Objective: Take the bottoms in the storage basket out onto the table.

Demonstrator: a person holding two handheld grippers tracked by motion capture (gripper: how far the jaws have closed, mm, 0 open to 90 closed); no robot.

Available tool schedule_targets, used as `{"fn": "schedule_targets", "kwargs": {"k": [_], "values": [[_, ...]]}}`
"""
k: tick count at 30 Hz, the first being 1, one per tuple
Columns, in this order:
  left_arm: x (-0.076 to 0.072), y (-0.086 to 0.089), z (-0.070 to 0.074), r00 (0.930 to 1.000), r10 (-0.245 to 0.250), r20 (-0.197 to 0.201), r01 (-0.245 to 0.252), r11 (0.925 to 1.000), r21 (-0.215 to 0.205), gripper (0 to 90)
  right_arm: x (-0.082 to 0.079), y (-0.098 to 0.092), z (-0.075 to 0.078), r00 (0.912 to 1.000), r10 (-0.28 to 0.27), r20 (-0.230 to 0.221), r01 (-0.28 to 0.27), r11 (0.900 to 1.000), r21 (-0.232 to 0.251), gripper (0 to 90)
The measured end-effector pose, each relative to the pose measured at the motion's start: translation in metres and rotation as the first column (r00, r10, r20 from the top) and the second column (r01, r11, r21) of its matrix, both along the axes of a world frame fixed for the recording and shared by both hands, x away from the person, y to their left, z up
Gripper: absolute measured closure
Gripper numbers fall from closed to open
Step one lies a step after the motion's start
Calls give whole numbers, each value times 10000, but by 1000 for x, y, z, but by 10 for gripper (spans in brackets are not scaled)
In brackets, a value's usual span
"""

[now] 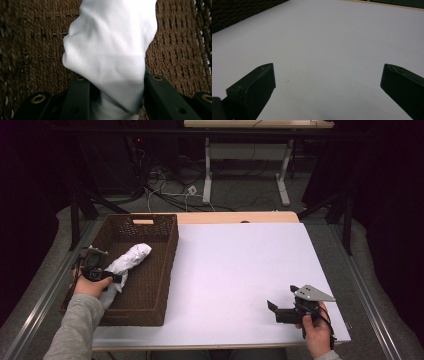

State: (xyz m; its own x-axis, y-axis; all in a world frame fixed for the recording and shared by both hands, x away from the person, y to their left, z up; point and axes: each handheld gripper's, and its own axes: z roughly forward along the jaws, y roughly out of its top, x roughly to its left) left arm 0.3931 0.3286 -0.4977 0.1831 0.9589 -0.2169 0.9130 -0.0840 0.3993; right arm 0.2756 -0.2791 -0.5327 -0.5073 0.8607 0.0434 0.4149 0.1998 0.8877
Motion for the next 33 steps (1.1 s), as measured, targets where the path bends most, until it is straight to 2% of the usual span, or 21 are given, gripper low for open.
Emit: {"fn": "schedule_targets", "kwargs": {"k": [5, 8, 17, 21, 26, 33], "values": [[-3, 3, 5, 9983, 249, 528, -236, 9994, -258, 686, 0, 0, 0, 10000, 7, -14, -7, 10000, -14, 0], [-5, 4, 8, 9951, 386, 910, -354, 9987, -366, 689, 0, 0, 0, 10000, 4, -7, -4, 10000, -24, 0], [-13, 11, 16, 9845, 720, 1601, -616, 9957, -688, 697, 0, 0, 0, 10000, 9, -20, -9, 10000, -59, 0], [-17, 13, 20, 9754, 880, 2022, -722, 9938, -845, 699, 0, 1, 0, 10000, 5, -22, -5, 10000, -61, 0], [-21, 14, 26, 9589, 1146, 2597, -884, 9899, -1106, 701, 0, 1, 0, 10000, -15, -12, 15, 10000, -65, 0], [-23, 12, 39, 9489, 1187, 2925, -848, 9884, -1260, 703, 0, 1, 0, 10000, -24, -36, 23, 10000, -53, 0]]}}
